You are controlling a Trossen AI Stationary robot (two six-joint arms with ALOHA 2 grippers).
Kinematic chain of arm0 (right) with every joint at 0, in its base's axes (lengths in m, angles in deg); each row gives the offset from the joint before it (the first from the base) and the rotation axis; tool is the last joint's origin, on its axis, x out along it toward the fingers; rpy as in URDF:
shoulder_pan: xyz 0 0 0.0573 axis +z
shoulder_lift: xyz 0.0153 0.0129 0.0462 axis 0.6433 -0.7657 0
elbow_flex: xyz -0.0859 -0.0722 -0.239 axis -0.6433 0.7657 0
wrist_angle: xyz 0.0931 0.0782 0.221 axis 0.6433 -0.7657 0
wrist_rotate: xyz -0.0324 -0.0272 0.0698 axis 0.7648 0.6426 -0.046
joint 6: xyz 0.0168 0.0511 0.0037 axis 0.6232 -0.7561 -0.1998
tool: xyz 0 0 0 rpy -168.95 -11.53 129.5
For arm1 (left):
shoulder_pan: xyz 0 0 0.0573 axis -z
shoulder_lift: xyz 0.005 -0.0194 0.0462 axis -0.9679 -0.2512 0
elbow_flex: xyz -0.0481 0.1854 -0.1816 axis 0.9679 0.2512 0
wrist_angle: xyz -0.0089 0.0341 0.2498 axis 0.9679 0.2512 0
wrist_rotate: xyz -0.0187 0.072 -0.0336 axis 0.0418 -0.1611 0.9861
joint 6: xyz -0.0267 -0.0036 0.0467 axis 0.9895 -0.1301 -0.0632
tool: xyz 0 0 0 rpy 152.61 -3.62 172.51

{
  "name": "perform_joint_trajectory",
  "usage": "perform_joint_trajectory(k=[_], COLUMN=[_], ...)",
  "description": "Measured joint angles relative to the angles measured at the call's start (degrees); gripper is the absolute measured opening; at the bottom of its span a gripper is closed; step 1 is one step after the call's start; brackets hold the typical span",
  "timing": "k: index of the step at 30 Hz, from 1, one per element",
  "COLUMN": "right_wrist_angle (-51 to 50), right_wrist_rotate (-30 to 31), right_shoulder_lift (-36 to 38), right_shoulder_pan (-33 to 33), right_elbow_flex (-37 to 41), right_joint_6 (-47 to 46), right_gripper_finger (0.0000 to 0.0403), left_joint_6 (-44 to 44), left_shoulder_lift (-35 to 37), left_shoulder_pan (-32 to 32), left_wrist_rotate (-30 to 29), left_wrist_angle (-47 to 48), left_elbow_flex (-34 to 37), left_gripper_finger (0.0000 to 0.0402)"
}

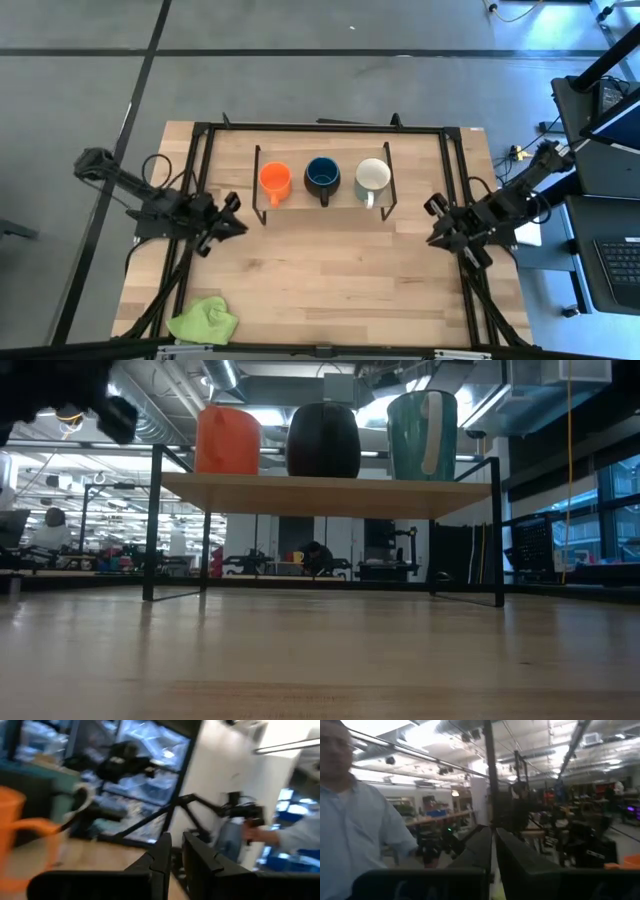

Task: Stack small to large cups/mugs on shelf
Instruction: Return to Home Position

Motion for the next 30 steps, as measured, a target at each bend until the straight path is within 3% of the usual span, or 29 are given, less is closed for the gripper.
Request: perform_joint_trajectory(k=[6,13,16,20,30], right_wrist_angle=[-7.6,-15.6,-18.5,-20.9,-24.2], right_wrist_rotate=[-3.3,-7.6,-10.6,-15.0,-29.9], right_shoulder_lift=[5.1,9.1,10.1,10.8,10.7], right_shoulder_pan=[-6.0,-15.3,-19.6,-25.5,-40.6], right_elbow_flex=[0.0,0.0,0.0,0.0,0.0], right_joint_6=[-0.9,-2.5,-4.0,-4.3,-7.1], right_gripper_finger=[0.0029,0.0029,0.0029,0.0029,0.0029], left_joint_6=[1.1,0.1,-1.3,-6.2,-6.0], left_shoulder_lift=[4.7,6.8,6.8,6.8,7.2], left_shoulder_pan=[-9.5,-21.5,-25.2,-29.2,-37.7], left_wrist_rotate=[5.5,7.7,8.4,10.1,11.1], left_wrist_angle=[10.3,36.5,43.5,46.8,50.8], left_elbow_flex=[-1.8,-11.3,-15.0,-17.4,-17.5], left_gripper_finger=[0.0035,0.004,0.0041,0.0037,0.0041])
